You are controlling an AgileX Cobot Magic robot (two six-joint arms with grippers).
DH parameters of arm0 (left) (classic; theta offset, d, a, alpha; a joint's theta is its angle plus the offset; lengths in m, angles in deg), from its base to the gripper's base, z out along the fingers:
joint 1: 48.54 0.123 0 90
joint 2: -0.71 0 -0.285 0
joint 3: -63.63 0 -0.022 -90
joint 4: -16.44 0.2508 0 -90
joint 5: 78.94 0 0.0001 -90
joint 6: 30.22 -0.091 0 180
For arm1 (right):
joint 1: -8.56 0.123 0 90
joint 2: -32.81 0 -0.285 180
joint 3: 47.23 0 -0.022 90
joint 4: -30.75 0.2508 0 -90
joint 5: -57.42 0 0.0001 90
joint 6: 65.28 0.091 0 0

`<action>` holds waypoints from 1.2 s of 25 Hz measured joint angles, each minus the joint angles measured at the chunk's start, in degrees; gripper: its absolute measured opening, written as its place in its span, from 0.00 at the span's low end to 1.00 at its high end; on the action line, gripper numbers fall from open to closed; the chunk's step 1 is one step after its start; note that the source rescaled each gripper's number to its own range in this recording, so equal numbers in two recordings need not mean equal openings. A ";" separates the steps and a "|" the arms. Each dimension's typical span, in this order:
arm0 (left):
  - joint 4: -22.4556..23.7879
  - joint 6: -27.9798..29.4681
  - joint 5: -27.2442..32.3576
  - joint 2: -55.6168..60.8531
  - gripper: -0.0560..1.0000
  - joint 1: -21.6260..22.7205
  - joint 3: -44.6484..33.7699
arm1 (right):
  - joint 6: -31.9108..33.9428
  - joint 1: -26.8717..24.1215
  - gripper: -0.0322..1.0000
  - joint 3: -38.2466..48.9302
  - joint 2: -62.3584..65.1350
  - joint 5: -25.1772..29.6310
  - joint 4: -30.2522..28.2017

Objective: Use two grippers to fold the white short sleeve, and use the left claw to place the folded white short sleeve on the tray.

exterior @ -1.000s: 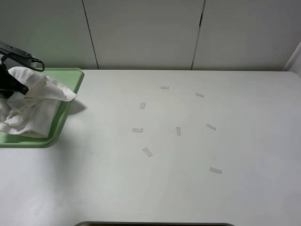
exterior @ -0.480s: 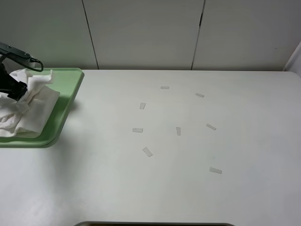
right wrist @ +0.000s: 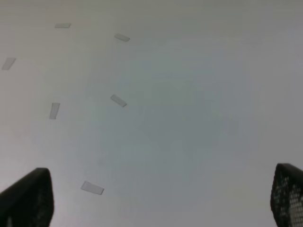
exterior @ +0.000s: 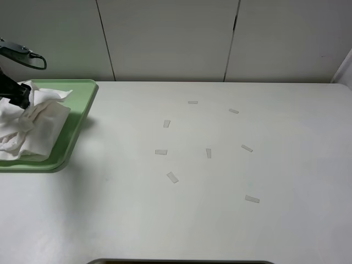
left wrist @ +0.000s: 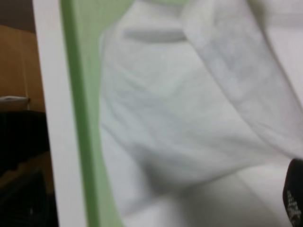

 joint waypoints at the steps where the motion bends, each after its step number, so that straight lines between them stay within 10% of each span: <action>1: -0.49 0.00 -0.12 0.12 1.00 0.00 0.00 | 0.00 0.00 1.00 0.00 0.00 0.00 0.00; 13: -8.94 0.02 -0.79 0.68 1.00 -8.16 0.00 | 0.00 0.00 1.00 0.00 0.00 0.00 0.00; 30: -10.60 0.02 21.26 34.98 1.00 -20.22 0.00 | 0.00 0.00 1.00 0.00 0.00 0.00 0.00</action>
